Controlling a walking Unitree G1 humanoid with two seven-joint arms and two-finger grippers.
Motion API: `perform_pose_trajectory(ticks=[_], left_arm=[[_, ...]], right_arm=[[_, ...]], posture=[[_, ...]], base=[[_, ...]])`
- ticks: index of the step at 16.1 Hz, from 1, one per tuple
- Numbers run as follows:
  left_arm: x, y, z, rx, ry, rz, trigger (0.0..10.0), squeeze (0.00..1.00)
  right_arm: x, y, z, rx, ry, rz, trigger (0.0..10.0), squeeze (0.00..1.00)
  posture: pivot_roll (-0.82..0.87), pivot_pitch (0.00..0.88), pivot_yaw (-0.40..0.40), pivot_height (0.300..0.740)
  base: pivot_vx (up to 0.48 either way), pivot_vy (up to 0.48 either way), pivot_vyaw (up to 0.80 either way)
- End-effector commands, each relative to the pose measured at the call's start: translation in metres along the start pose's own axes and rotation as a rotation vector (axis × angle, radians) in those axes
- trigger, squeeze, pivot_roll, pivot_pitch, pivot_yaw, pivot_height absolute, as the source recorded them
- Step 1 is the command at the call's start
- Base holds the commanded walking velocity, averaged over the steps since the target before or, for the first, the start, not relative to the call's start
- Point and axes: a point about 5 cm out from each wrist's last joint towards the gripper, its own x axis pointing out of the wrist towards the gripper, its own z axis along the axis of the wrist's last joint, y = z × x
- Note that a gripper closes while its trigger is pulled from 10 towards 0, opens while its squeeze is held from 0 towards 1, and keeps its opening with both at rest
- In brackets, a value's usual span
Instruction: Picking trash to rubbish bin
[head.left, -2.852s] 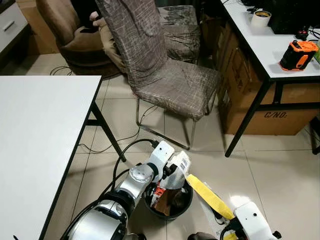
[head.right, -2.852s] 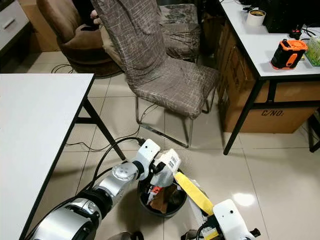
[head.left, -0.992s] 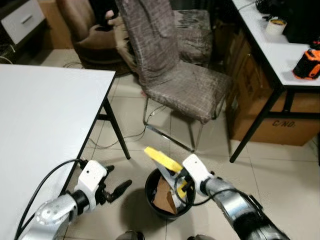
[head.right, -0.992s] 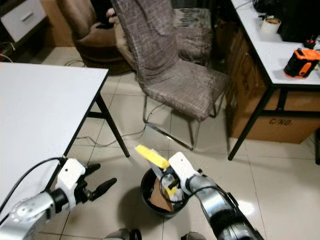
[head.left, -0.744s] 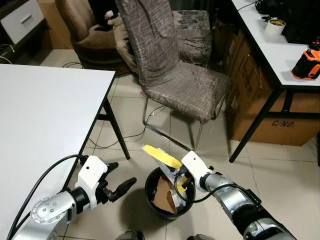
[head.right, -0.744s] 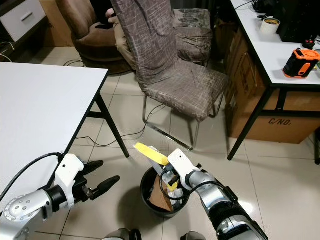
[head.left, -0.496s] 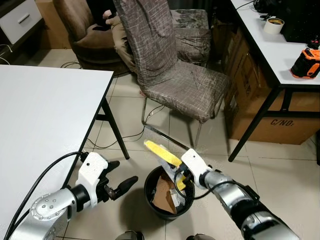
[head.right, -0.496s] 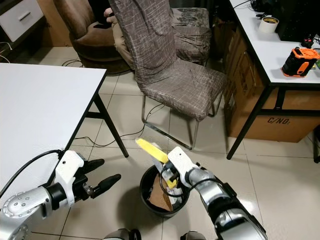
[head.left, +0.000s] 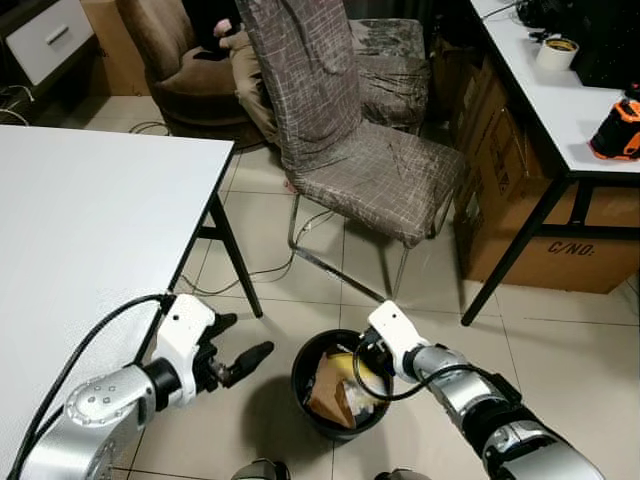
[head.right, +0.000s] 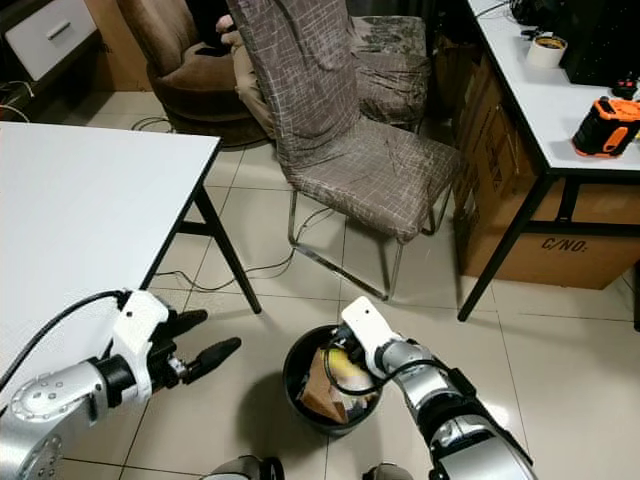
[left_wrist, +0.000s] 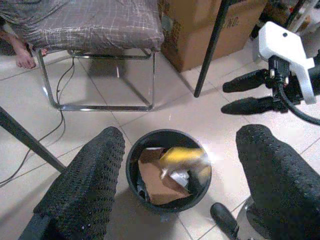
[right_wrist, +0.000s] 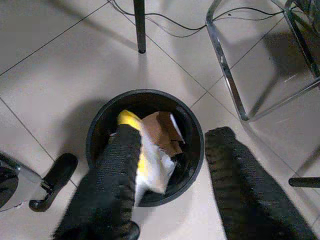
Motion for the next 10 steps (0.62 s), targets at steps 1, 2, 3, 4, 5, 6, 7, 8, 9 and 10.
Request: perform_pose_trajectory(ticks=[1,2,3,4,5,6,7,8,9,10], left_arm=[[0.0,0.002,-0.003,-0.012,0.015,0.021,10.0,0.0],[0.004,0.004,-0.003,-0.008,0.004,0.078,10.0,0.0],[0.009,0.008,-0.007,-0.035,0.007,0.168,10.0,0.0],[0.013,0.01,-0.012,-0.102,0.016,0.222,10.0,0.0],[0.02,0.007,-0.016,-0.121,0.027,0.24,10.0,0.0],[0.029,0.006,-0.023,-0.068,0.027,0.294,10.0,0.0],[0.033,0.007,-0.027,-0.051,0.021,0.321,10.0,0.0],[0.038,0.01,-0.036,-0.046,0.012,0.375,10.0,0.0],[0.042,0.011,-0.042,-0.056,0.018,0.4,10.0,0.0],[0.045,0.011,-0.044,-0.061,0.026,0.398,10.0,0.0]], right_arm=[[0.001,-0.001,0.005,0.003,-0.019,-0.006,10.0,1.0],[0.001,-0.004,0.003,-0.004,-0.015,-0.045,10.0,1.0],[0.0,-0.005,0.003,-0.029,-0.013,-0.079,10.0,0.0],[-0.001,-0.007,0.003,-0.018,-0.032,-0.103,10.0,0.0],[-0.003,-0.009,0.003,0.044,-0.077,-0.142,10.0,0.0],[-0.009,-0.009,0.002,0.077,-0.141,-0.186,10.0,0.0],[-0.011,-0.008,0.0,0.128,-0.16,-0.202,10.0,0.0],[-0.018,-0.004,-0.006,0.206,-0.194,-0.238,10.0,0.0],[-0.029,0.0,-0.013,0.249,-0.219,-0.281,10.0,0.0],[-0.036,0.003,-0.017,0.263,-0.229,-0.304,10.0,0.0]], posture=[[-0.03,0.103,0.061,0.74],[-0.04,0.098,0.062,0.74],[-0.05,0.083,0.067,0.74],[-0.05,0.076,0.067,0.74],[-0.06,0.056,0.069,0.74],[-0.06,0.046,0.069,0.74],[-0.07,0.048,0.072,0.74],[-0.08,0.04,0.071,0.74],[-0.09,0.038,0.075,0.74],[-0.09,0.035,0.077,0.74]], base=[[0.0,0.0,0.0],[0.0,0.0,0.0],[0.0,0.0,0.0],[0.0,0.0,0.0],[0.0,0.0,0.0],[0.0,0.0,0.0],[0.0,0.0,0.0],[0.0,0.0,0.0],[0.0,0.0,0.0],[0.0,0.0,0.0]])
